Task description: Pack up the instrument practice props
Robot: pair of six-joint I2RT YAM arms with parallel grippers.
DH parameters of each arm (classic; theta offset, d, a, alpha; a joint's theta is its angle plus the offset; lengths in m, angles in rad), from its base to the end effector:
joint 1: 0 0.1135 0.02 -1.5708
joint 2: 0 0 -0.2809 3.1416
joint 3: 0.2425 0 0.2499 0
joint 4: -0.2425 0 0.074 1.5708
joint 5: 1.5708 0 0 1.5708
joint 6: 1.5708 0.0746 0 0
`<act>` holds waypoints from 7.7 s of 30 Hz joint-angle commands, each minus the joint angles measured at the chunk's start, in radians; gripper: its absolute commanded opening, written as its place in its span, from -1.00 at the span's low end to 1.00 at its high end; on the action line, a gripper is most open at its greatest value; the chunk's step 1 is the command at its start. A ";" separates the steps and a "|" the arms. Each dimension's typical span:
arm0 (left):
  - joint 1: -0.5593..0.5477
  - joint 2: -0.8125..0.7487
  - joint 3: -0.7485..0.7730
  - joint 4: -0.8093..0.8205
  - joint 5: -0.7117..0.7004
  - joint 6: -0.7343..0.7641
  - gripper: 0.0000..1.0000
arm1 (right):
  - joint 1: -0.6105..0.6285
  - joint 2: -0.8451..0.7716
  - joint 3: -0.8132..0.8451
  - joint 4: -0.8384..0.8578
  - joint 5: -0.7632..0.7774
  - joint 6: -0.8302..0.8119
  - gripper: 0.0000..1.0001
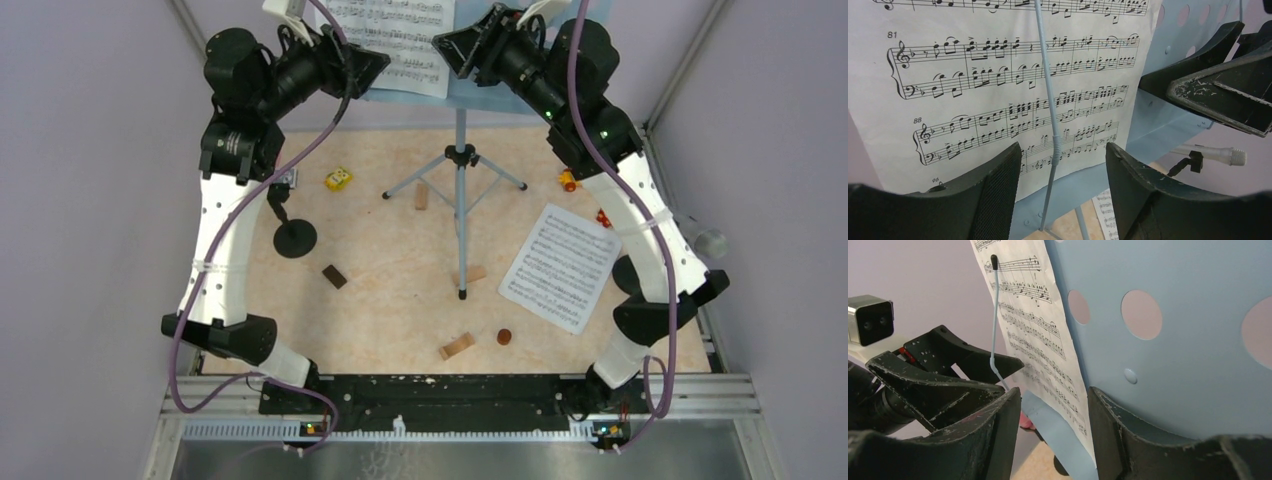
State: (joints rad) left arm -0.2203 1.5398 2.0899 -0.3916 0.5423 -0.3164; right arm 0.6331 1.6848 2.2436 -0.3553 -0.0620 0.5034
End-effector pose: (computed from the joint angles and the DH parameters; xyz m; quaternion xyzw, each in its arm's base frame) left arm 0.3067 -0.1081 0.5940 0.1735 0.6343 -0.3620 0.6607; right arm 0.2965 0.2234 0.6021 -0.0649 0.6284 0.4335 0.6426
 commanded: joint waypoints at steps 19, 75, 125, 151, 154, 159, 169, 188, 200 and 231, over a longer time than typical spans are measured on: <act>0.006 -0.026 -0.050 0.078 0.040 -0.007 0.33 | -0.001 -0.118 -0.287 0.104 -0.030 0.070 -0.02; 0.006 -0.019 -0.082 0.267 -0.014 -0.121 -0.15 | 0.000 0.057 0.089 0.158 -0.057 -0.071 -1.00; 0.005 -0.223 -0.309 0.247 0.030 -0.011 0.34 | 0.000 -1.233 -1.455 -0.366 0.606 0.417 -1.00; 0.001 -0.505 -0.684 0.127 0.016 0.007 0.88 | -0.391 -0.806 -1.542 -0.213 0.268 0.132 -1.00; 0.001 -0.500 -0.686 0.129 0.023 0.007 0.88 | -0.397 -0.729 -1.498 -0.243 0.252 0.066 -1.00; 0.001 -0.496 -0.683 0.124 0.032 0.007 0.88 | -0.405 -0.653 -1.457 -0.285 0.229 -0.008 -1.00; 0.001 -0.493 -0.699 0.113 0.040 0.008 0.87 | -0.429 -0.548 -1.347 -0.341 0.240 -0.061 -1.00; 0.000 -0.511 -0.715 0.100 0.042 0.023 0.97 | -0.445 -0.482 -1.293 -0.386 0.346 -0.077 -0.82; 0.001 -0.552 -0.731 0.039 0.021 0.023 0.97 | -0.466 -0.570 -1.027 -0.527 0.649 -0.026 0.47; -0.310 -0.604 -1.436 0.851 -0.238 -0.090 0.97 | -0.466 -1.175 -1.635 0.222 -0.423 0.143 0.41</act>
State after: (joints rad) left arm -0.3862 0.8646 0.6884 0.1413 0.4412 -0.4915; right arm 0.1734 0.5236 0.6285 -0.1944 -0.4683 0.5995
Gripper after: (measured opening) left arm 0.987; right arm 0.710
